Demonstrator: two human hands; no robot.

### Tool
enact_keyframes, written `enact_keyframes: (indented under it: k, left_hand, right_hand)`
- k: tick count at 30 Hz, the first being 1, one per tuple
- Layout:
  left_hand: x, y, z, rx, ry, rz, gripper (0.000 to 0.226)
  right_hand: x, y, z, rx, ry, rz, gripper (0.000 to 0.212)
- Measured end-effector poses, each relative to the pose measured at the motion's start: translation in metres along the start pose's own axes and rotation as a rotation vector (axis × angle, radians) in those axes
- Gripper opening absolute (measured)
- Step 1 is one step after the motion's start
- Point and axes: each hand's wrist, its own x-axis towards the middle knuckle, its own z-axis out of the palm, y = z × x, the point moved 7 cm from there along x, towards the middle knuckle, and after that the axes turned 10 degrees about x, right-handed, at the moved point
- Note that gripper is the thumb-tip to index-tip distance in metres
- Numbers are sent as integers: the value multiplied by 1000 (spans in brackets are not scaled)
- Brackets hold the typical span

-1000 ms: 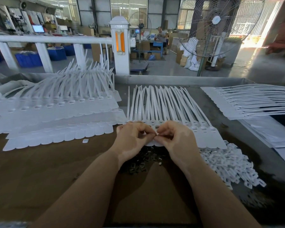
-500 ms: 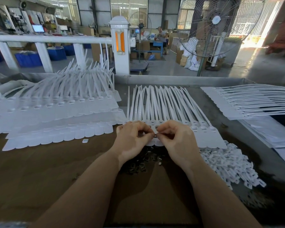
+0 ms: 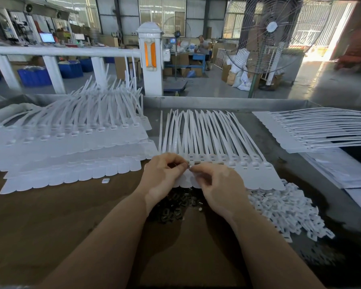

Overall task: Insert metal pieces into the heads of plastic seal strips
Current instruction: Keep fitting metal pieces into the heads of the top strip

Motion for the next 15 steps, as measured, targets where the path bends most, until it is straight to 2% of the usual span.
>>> enact_keyframes:
  k: [4,11,13,15]
  left_hand:
    - [4,1,-3,-53,0,-39,9]
    - [18,3,-18,83,72,-64,11]
    - [22,6,-20,112,87,-64,9]
    - [25,13,-15,114,69,-57,6]
  right_hand:
    - [0,-1,2,-17,-57,-6,25]
    - [0,-4,9,-1,-158,-32,28]
    - [2,-4,4,128,-67,-10,22]
    - [4,-2,-11,260,127,17,16]
